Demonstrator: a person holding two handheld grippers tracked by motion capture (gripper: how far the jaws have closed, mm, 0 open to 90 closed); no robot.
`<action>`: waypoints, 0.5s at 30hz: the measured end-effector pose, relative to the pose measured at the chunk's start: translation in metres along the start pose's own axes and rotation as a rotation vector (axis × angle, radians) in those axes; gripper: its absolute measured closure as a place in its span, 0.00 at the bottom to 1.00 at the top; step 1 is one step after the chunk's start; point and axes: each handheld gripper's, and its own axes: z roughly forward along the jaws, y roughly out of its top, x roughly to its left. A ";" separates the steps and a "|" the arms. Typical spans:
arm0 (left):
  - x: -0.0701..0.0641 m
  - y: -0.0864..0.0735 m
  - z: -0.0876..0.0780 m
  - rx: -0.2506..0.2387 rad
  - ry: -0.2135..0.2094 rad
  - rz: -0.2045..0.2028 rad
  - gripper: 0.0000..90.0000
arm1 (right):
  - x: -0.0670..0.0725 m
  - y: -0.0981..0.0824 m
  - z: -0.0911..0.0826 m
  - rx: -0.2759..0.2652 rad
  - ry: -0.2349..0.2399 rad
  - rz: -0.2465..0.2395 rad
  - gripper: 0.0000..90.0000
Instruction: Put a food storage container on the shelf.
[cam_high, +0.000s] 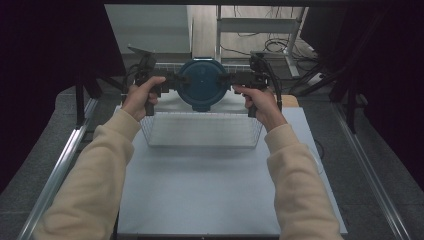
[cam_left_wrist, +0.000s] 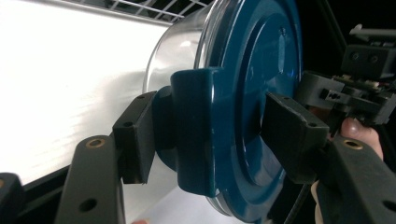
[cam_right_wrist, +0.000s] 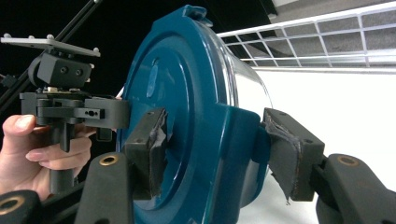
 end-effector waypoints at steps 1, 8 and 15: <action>0.001 0.001 0.001 -0.001 0.002 -0.008 0.42 | -0.001 0.001 0.001 0.001 -0.003 0.013 0.46; 0.011 0.005 0.009 -0.015 -0.004 -0.067 0.39 | -0.012 0.004 0.010 0.000 -0.007 0.113 0.44; 0.017 0.007 0.015 -0.035 -0.017 -0.082 0.39 | -0.027 0.003 0.015 0.001 0.007 0.211 0.43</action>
